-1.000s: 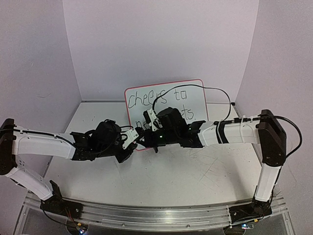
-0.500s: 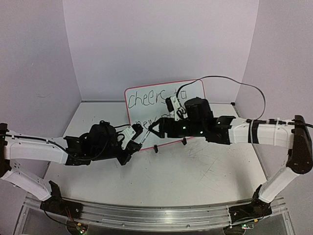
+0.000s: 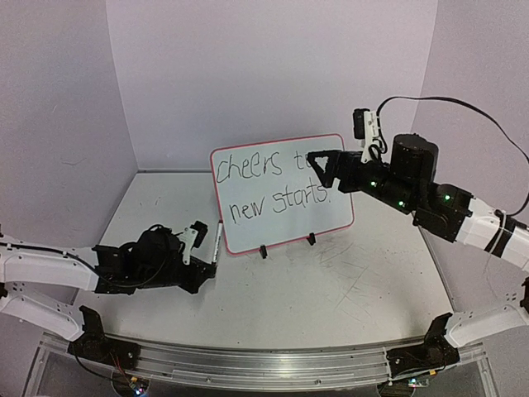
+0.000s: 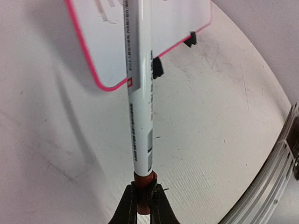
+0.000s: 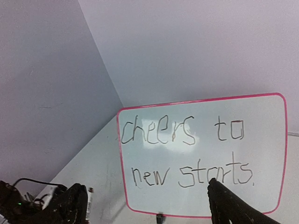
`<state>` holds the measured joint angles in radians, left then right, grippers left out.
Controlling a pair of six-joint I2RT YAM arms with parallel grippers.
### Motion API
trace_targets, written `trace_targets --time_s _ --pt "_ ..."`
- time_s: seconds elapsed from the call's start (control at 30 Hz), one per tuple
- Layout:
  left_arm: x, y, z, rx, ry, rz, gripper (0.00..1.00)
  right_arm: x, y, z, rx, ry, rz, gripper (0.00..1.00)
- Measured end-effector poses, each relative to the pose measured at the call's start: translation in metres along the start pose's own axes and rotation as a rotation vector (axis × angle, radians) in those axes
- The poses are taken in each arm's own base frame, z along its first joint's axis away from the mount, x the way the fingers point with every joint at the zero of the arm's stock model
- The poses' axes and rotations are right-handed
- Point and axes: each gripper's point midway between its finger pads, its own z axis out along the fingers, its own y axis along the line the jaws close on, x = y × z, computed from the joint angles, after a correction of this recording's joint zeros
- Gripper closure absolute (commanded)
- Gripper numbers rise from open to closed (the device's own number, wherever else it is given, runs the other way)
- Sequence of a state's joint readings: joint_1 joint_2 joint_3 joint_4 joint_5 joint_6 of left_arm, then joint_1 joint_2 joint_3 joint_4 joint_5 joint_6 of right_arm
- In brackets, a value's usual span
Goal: Write a sentence on the whiteboard
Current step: Put down the whiteboard marker at the center of the board, then reset both arms
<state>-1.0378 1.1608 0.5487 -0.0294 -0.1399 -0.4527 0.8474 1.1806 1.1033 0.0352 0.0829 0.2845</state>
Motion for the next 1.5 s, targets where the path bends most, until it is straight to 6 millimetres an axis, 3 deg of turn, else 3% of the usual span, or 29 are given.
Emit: trace_targets --time_s 0.13,0.23,0.47,0.7,0.87,1.0,1.1,1.2,1.37,1.5 --pt "0.005 0.029 -0.026 -0.1 -0.058 -0.293 1.0 0.014 -0.016 0.005 0.082 0.034 -0.068 0.06" --pt "0.016 0.048 -0.033 -0.199 -0.048 -0.446 1.0 0.02 -0.025 0.004 0.125 0.054 -0.114 0.04" --pt "0.058 0.077 -0.018 -0.443 0.122 -0.527 1.0 0.013 -0.037 -0.006 0.189 0.037 -0.185 0.03" --pt "0.08 0.098 -0.007 -0.537 0.246 -0.55 0.98 -0.002 -0.041 -0.027 0.208 -0.012 -0.198 0.02" --pt "0.097 0.103 -0.003 -0.561 0.319 -0.551 0.85 0.0 -0.045 -0.03 0.224 -0.01 -0.207 0.02" --pt "0.094 0.1 -0.002 -0.545 0.34 -0.537 0.64 0.0 -0.049 -0.033 0.248 -0.01 -0.224 0.02" --pt "0.077 0.094 -0.001 -0.516 0.327 -0.52 0.51 -0.006 -0.053 -0.041 0.272 -0.022 -0.242 0.02" --pt "0.043 0.086 -0.004 -0.467 0.275 -0.493 0.36 -0.018 -0.057 -0.052 0.304 -0.045 -0.266 0.02" --pt "-0.069 0.055 -0.03 -0.335 0.055 -0.368 0.28 -0.062 -0.063 -0.083 0.386 -0.137 -0.292 0.02" --pt "-0.187 0.025 -0.087 -0.264 -0.242 -0.192 0.25 -0.102 -0.066 -0.12 0.436 -0.245 -0.282 0.02"
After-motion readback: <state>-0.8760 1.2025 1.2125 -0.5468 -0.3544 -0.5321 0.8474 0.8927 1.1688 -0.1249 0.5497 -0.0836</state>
